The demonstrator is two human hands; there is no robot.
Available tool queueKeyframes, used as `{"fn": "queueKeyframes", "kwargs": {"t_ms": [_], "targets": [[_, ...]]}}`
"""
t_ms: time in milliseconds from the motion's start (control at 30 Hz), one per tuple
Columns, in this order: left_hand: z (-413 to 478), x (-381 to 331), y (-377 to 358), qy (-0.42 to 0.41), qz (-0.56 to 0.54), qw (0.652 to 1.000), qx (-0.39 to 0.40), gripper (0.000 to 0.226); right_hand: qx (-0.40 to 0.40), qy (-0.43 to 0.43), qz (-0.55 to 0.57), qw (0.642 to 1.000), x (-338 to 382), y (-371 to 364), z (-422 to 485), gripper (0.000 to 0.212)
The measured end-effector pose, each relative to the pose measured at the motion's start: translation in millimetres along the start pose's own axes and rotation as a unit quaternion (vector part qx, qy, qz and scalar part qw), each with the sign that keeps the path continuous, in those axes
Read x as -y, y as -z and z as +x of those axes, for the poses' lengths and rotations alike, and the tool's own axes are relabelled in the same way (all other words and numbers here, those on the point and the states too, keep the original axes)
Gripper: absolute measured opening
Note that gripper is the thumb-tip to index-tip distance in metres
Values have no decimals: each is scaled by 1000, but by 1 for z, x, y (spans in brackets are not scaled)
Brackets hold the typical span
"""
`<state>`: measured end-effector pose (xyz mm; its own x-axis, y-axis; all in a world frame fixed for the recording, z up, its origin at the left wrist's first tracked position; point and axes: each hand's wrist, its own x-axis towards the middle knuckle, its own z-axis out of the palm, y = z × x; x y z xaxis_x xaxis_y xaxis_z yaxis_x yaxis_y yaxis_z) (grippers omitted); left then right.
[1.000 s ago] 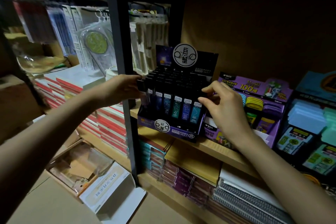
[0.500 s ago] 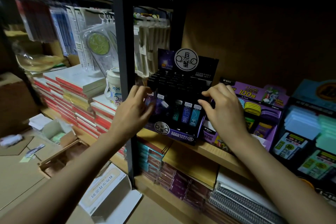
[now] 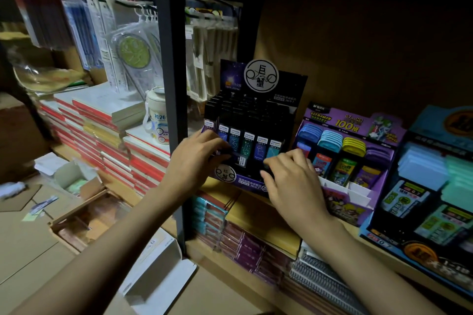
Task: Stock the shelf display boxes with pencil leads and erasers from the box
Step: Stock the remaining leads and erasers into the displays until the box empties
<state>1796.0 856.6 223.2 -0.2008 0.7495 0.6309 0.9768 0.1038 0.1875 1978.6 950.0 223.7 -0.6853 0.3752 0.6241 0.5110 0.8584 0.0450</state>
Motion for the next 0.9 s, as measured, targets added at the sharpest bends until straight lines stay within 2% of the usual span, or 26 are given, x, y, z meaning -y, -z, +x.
{"fn": "queueKeyframes", "kwargs": {"t_ms": [133, 267, 367, 467, 567, 733, 900], "targets": [[0, 5, 2, 7, -13, 1000, 9, 23, 48, -59, -4, 997, 15, -1, 4, 28], [-4, 7, 2, 25, -30, 999, 9, 23, 47, -180, 108, 977, 27, -7, 8, 23], [-11, 10, 4, 71, -76, 995, -7, 34, 24, -237, 244, 940, 32, -5, 13, 15], [-24, 19, 3, 186, -162, 968, -52, 50, -8, -205, 299, 932, 35, 4, 28, 12], [-39, 24, -2, 276, -233, 932, -32, 52, -46, -151, 273, 949, 37, 15, 49, 15], [-52, 20, -14, 294, -343, 892, -28, 38, -45, -62, 216, 973, 39, 25, 83, 22], [-50, 22, -16, 300, -351, 886, -42, 34, -24, -56, 269, 961, 43, 29, 104, 19]]}}
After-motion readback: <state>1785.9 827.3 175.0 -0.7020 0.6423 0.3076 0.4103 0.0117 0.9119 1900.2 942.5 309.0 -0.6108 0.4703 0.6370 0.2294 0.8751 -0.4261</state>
